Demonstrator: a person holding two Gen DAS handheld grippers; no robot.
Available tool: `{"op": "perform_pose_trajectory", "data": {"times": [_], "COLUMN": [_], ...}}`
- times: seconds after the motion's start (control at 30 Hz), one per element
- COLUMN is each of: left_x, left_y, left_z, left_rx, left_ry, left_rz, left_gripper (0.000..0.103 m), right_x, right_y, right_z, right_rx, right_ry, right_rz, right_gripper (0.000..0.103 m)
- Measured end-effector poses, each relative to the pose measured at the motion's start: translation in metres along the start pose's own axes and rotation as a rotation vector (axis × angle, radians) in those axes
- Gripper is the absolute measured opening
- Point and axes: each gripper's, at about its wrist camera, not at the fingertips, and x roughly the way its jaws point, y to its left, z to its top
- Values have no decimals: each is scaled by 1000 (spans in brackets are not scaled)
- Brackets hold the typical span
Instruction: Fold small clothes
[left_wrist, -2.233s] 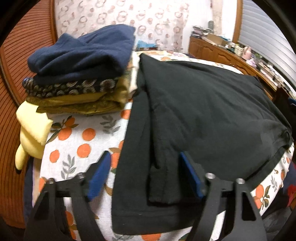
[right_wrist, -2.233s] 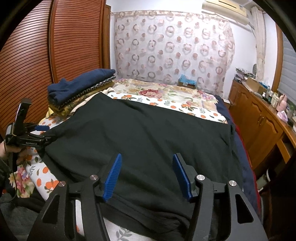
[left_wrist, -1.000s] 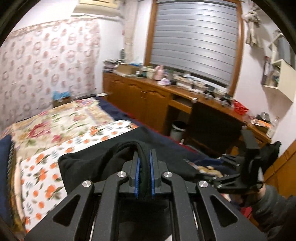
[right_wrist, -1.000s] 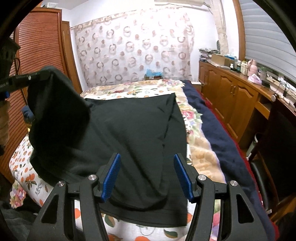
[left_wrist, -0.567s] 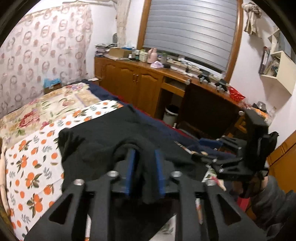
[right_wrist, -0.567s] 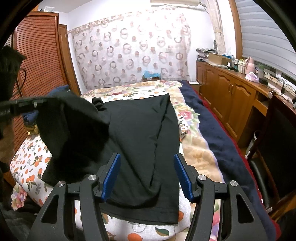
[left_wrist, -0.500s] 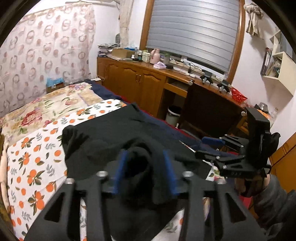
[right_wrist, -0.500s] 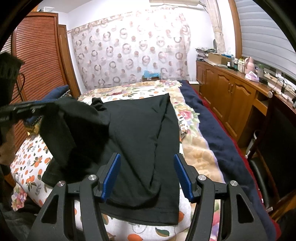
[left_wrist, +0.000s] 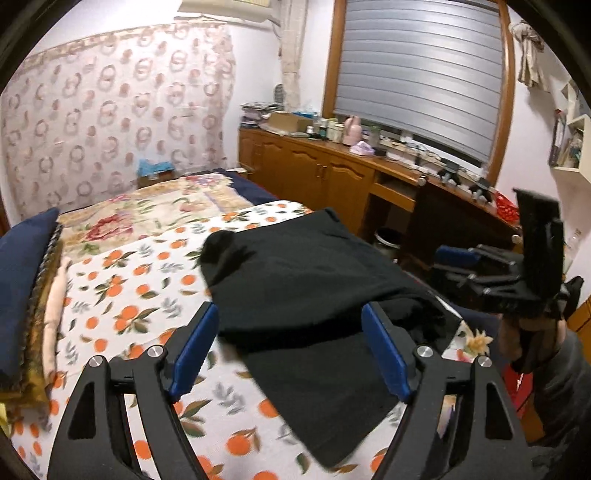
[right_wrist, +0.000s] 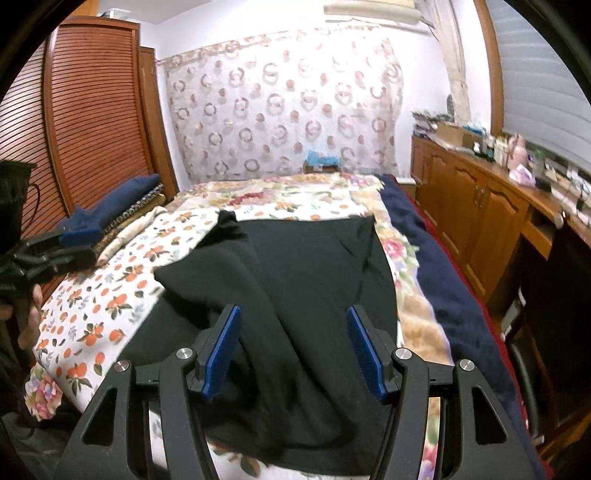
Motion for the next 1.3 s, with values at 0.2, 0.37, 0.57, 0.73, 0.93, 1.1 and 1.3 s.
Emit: {"op": "perform_pose_trajectory", "data": {"times": [0.2,0.37,0.57,0.73,0.93,1.1,1.3], "left_x": [-1,-1,4,5,5,3,2], "left_y": [15,23,28,31,37,38,39], "left_z": [-9,-15,-20,-23,-25,-25,-25], "left_rx": [-39,-62,-65,-72,-88,-92,-92], "left_ry": [0,3,17,21,21,18,19], "left_rz": [42,64,74,81,84,85,94], "left_gripper": [80,80,80,80,80,80,80], "right_x": [11,29,50,49,15,6,24], "right_y": [12,11,6,12,3,-28,-40], "right_z": [-3,-8,-2,7,20,22,0], "right_rx": [-44,-67,-92,-123,-93,-27,-88], "right_ry": [18,76,149,156,46,54,160], "right_rz": [29,38,55,97,96,50,-74], "right_gripper": [61,61,61,17,14,15,32]}}
